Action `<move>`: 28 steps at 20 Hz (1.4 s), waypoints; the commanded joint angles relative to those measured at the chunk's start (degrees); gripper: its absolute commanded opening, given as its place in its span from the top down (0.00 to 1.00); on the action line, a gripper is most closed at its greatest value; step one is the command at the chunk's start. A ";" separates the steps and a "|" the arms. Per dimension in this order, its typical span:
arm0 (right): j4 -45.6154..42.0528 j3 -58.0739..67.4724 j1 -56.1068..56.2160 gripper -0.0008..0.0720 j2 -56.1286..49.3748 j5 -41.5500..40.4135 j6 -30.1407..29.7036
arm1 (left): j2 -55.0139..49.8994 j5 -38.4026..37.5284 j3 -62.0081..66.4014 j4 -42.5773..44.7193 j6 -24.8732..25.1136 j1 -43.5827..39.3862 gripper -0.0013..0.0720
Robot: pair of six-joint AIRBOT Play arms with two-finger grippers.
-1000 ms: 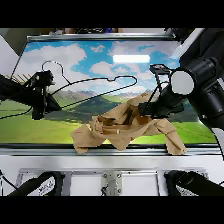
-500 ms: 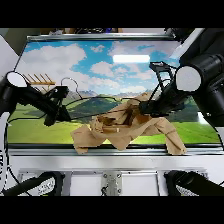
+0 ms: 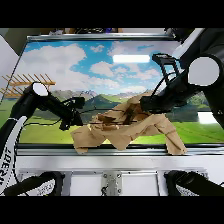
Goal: Fold the clothes and pants, and hang the long-sleeved shirts on hangers.
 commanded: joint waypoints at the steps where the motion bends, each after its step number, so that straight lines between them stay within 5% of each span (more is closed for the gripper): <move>1: 3.04 0.37 -0.04 0.97 -0.15 0.07 -1.20 | -1.16 2.32 -0.28 -1.14 0.09 -2.05 0.96; 13: 15.06 8.02 0.39 0.97 -6.86 -4.24 -1.75 | -1.55 2.97 -0.33 -5.40 0.00 -2.01 0.96; 28: 20.11 8.35 8.72 0.97 -13.86 -23.08 -2.56 | -1.55 2.47 -0.35 -5.44 -0.98 -2.01 0.96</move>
